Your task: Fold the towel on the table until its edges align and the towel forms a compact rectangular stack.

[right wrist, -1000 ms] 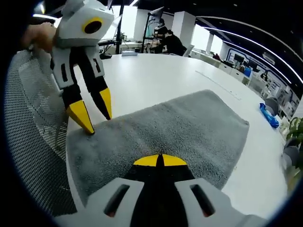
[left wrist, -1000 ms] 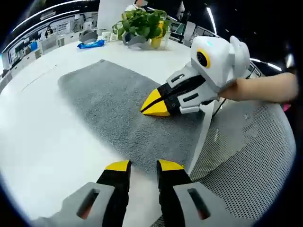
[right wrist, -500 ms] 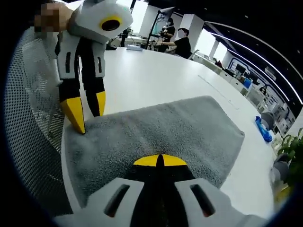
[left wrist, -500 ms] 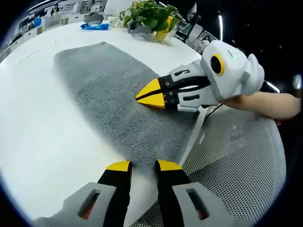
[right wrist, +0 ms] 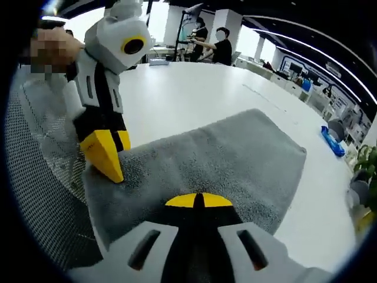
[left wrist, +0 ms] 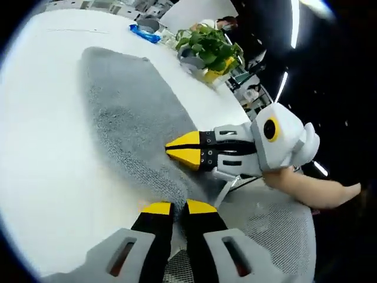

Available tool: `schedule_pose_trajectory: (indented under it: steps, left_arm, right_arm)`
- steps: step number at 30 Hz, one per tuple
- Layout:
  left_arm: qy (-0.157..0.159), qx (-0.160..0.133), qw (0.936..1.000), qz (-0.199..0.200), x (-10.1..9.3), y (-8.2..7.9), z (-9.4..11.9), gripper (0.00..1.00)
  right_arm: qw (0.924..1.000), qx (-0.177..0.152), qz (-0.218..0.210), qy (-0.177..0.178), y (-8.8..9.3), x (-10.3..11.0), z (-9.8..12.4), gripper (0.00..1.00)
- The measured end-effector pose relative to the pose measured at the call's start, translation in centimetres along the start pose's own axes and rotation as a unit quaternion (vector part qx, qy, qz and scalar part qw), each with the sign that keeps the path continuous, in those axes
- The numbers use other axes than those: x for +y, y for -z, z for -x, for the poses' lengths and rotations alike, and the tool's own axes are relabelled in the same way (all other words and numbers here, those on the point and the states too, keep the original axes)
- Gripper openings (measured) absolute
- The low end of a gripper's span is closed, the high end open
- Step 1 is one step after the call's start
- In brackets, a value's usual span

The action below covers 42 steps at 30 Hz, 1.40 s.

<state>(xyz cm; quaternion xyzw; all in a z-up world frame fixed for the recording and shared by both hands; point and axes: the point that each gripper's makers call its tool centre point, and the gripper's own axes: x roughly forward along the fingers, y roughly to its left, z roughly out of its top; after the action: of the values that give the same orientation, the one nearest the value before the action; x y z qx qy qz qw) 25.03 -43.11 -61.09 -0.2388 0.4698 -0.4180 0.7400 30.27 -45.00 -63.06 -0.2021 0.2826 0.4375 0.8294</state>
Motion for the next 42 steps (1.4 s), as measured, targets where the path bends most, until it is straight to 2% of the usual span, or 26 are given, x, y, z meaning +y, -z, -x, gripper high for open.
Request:
schedule_pose_trajectory:
  steps: [1, 3, 4, 7, 10, 12, 14, 16, 19, 23, 25, 28, 30, 32, 33, 34, 35, 37, 38, 39, 41, 42]
  left_arm:
    - [0.011, -0.011, 0.9998, 0.009, -0.4, -0.5, 0.2, 0.07]
    - [0.008, -0.014, 0.9998, 0.008, -0.2, -0.6, 0.5, 0.07]
    - [0.008, -0.016, 0.9998, 0.008, -0.2, -0.7, 0.5, 0.07]
    - [0.009, -0.021, 0.9997, 0.011, -0.3, -0.9, 0.4, 0.06]
    - [0.015, -0.029, 0.9994, 0.014, -0.6, -1.4, 0.4, 0.06]
    - [0.022, -0.041, 0.9986, 0.024, -0.8, -1.9, 0.5, 0.06]
    - [0.037, -0.053, 0.9965, 0.053, -1.2, -2.2, 0.5, 0.06]
    - [0.037, -0.054, 0.9962, 0.058, -1.0, -2.2, 0.6, 0.06]
    - [0.025, -0.055, 0.9964, 0.06, -0.6, -2.2, 0.7, 0.06]
    - [0.038, -0.073, 0.9928, 0.087, -0.8, -2.8, 1.0, 0.06]
    - [0.042, -0.08, 0.9915, 0.094, -0.9, -3.0, 1.1, 0.06]
    - [0.04, -0.09, 0.9893, 0.107, -0.4, -3.4, 1.5, 0.06]
    - [0.043, -0.095, 0.9876, 0.118, -0.4, -3.5, 1.6, 0.06]
    - [0.049, -0.099, 0.9864, 0.121, -0.6, -3.6, 1.6, 0.06]
    - [0.049, -0.1, 0.9864, 0.121, -0.6, -3.6, 1.5, 0.06]
    - [0.046, -0.102, 0.9871, 0.115, -0.6, -3.7, 1.5, 0.07]
    - [0.042, -0.106, 0.9879, 0.106, -0.5, -3.9, 1.6, 0.07]
    - [0.027, -0.116, 0.991, 0.061, -0.4, -4.4, 1.8, 0.08]
    - [0.016, -0.127, 0.9912, 0.035, -0.5, -4.9, 2.0, 0.09]
    - [0.004, -0.144, 0.9891, -0.027, -0.8, -5.9, 2.4, 0.1]
    - [-0.019, -0.166, 0.9804, -0.104, -1.2, -7.0, 3.1, 0.12]
    - [-0.039, -0.185, 0.9682, -0.164, -1.5, -8.0, 3.7, 0.14]
  right_arm:
    - [0.9996, -0.021, 0.019, -0.005, -1.2, 0.0, 0.6, 0.05]
    - [0.9985, -0.031, 0.044, -0.003, -2.2, 0.0, 1.7, 0.09]
    - [0.9973, -0.038, 0.061, -0.013, -2.7, 0.5, 2.4, 0.11]
    - [0.9947, -0.038, 0.09, -0.03, -2.8, 1.7, 4.2, 0.15]
    - [0.9901, -0.024, 0.13, -0.047, -1.9, 3.7, 5.6, 0.19]
    - [0.9885, -0.019, 0.141, -0.052, -1.5, 4.8, 5.8, 0.21]
    - [0.9865, 0.001, 0.16, -0.034, -1.0, 5.2, 5.2, 0.2]
    - [0.978, 0.03, 0.204, -0.03, -0.7, 5.6, 4.1, 0.2]
    - [0.9787, 0.037, 0.201, -0.023, -0.8, 5.8, 3.1, 0.22]
    - [0.9626, 0.048, 0.266, 0.018, -0.8, 4.7, 3.6, 0.21]
    - [0.9588, 0.045, 0.279, 0.026, -1.2, 4.5, 3.8, 0.19]
    - [0.9601, 0.045, 0.274, 0.037, -1.6, 4.0, 4.2, 0.06]
    - [0.9652, 0.04, 0.255, 0.041, -1.9, 3.6, 4.5, 0.01]
    - [0.9678, 0.036, 0.245, 0.044, -2.1, 3.3, 4.8, 0.0]
    - [0.9714, 0.03, 0.231, 0.046, -2.2, 3.1, 4.9, 0.0]
    - [0.9746, 0.026, 0.218, 0.046, -2.3, 3.0, 5.0, 0.0]
    - [0.981, 0.015, 0.189, 0.042, -2.5, 2.8, 5.1, 0.0]
    - [0.9884, 0.001, 0.149, 0.031, -2.7, 2.6, 5.2, 0.0]
    - [0.9907, -0.006, 0.133, 0.027, -2.8, 2.4, 5.2, 0.0]
    - [0.9931, -0.009, 0.113, 0.031, -2.7, 1.9, 5.4, 0.0]
    - [0.9951, -0.012, 0.092, 0.032, -2.5, 1.2, 5.5, 0.0]
    - [0.9975, -0.017, 0.063, 0.027, -2.3, 0.8, 5.6, 0.0]
